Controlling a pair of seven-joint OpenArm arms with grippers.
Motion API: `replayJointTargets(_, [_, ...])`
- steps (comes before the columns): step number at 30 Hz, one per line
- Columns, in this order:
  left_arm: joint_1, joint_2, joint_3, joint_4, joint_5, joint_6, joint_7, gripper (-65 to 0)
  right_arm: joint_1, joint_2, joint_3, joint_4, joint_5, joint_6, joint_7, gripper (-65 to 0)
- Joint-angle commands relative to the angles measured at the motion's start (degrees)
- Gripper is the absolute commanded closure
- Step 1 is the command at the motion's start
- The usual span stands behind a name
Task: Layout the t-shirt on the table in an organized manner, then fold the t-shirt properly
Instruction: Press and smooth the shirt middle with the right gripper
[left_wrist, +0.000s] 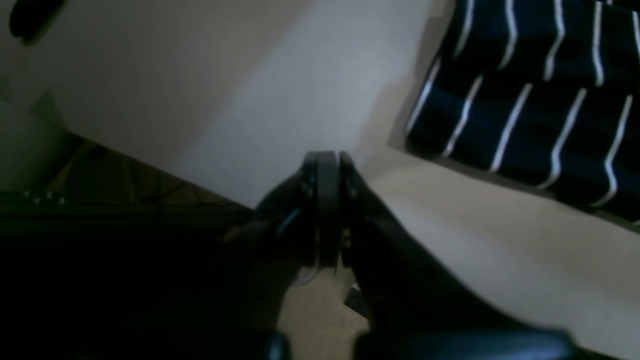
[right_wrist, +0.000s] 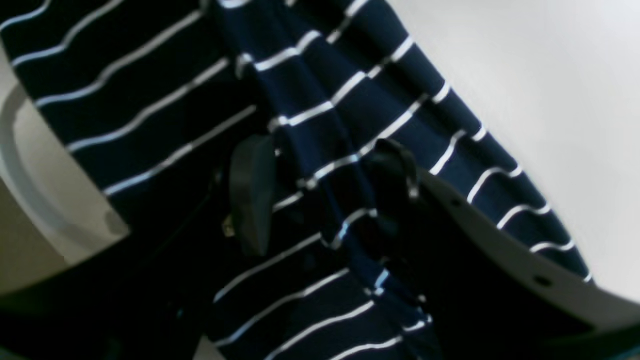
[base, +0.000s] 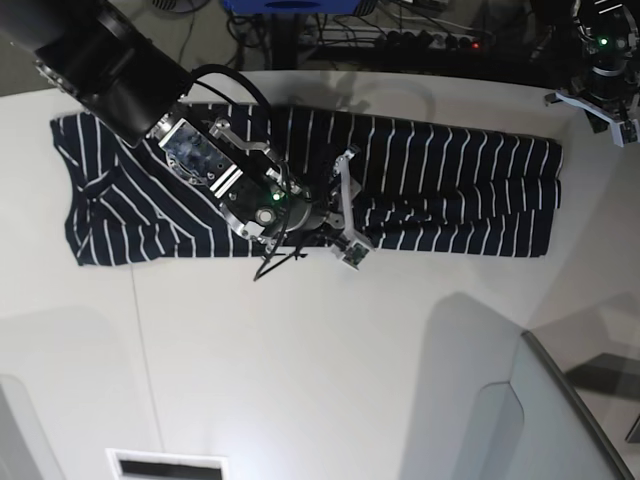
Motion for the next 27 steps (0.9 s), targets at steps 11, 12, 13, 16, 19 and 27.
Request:
replayJointTargets(11, [0.12,-0.75,-0.35,0.60,0.01,0.41,-1.24,0.0,0.95,-0.94,0.55,0.19,0.50,0.04,0.92,-8.4])
replayJointTargets(12, [0.12,-0.75,-0.35,0.60,0.01,0.41,-1.24,0.0,0.95,-0.94,0.55,0.19,0.59,0.04,0.92,-4.4])
replayJointTargets(13, [0.12,-0.75,-0.35,0.60,0.01,0.41,-1.24,0.0,0.95,-0.94,0.55,0.19,0.77,0.04,0.84,-2.7])
replayJointTargets(16, [0.12,-0.75,-0.35,0.60,0.01,0.41,-1.24,0.0,0.69,-0.76,0.63,0.19,0.77,0.04,0.84,-2.1])
replayJointTargets(19, [0.12,-0.75,-0.35,0.60,0.01,0.41,-1.24,0.0,-0.54,-0.67,0.37,0.80,0.77,0.12,0.66,-0.3])
replayJointTargets(27, [0.03,-0.93,-0.35,0.60,0.01,0.41,-1.24,0.0,-5.99,-0.58,0.63,8.72,0.77,0.12,-4.97,0.0])
